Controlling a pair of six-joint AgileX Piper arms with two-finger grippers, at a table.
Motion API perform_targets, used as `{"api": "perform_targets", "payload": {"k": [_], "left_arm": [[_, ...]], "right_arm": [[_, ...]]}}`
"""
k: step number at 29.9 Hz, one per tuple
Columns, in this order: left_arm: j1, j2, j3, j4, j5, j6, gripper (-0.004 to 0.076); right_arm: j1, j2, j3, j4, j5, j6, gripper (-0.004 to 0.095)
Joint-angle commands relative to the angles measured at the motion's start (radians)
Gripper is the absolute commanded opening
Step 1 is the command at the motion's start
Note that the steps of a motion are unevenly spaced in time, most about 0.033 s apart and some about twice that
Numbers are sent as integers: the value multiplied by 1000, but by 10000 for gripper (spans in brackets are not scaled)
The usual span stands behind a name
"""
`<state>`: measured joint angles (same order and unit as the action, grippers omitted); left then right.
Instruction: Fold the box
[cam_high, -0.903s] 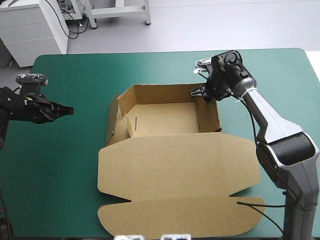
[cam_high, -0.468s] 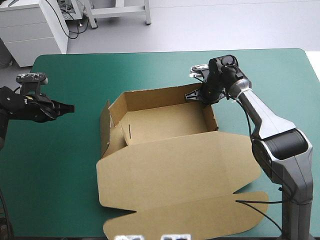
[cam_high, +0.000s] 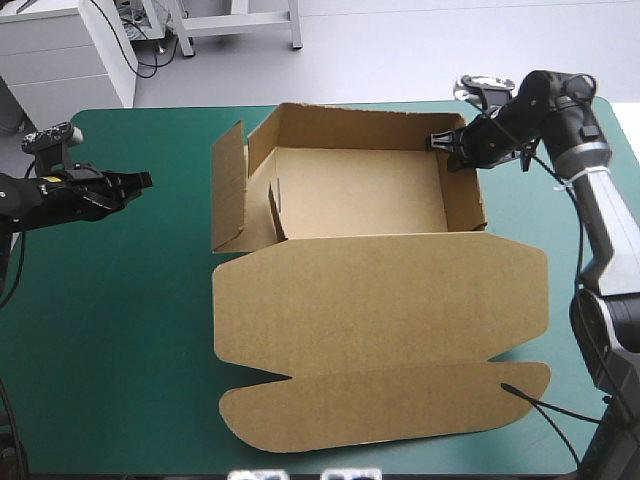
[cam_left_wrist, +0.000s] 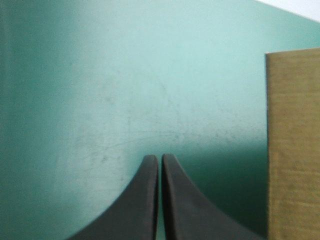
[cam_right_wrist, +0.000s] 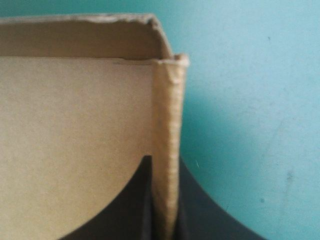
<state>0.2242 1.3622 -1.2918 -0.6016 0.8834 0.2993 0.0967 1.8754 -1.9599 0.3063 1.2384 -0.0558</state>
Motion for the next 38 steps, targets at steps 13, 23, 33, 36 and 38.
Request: {"api": "perform_targets", "payload": {"k": [13, 23, 33, 36, 38], "left_arm": [[-41, 2, -27, -581, 102, 248, -8], [-72, -51, -29, -592, 158, 264, -8], [-72, -123, -29, -612, 226, 264, -8], [-72, -123, -29, -634, 254, 264, -8], [-72, -123, -29, -634, 260, 273, -8]], "right_arm": [[-42, -115, -30, 294, -37, -86, -18], [49, -113, -30, 204, -142, -42, -18], [121, -109, -30, 171, -248, 8, -17], [144, -102, -30, 162, -261, 9, -17], [163, -100, -30, 129, -269, 21, -17]]}}
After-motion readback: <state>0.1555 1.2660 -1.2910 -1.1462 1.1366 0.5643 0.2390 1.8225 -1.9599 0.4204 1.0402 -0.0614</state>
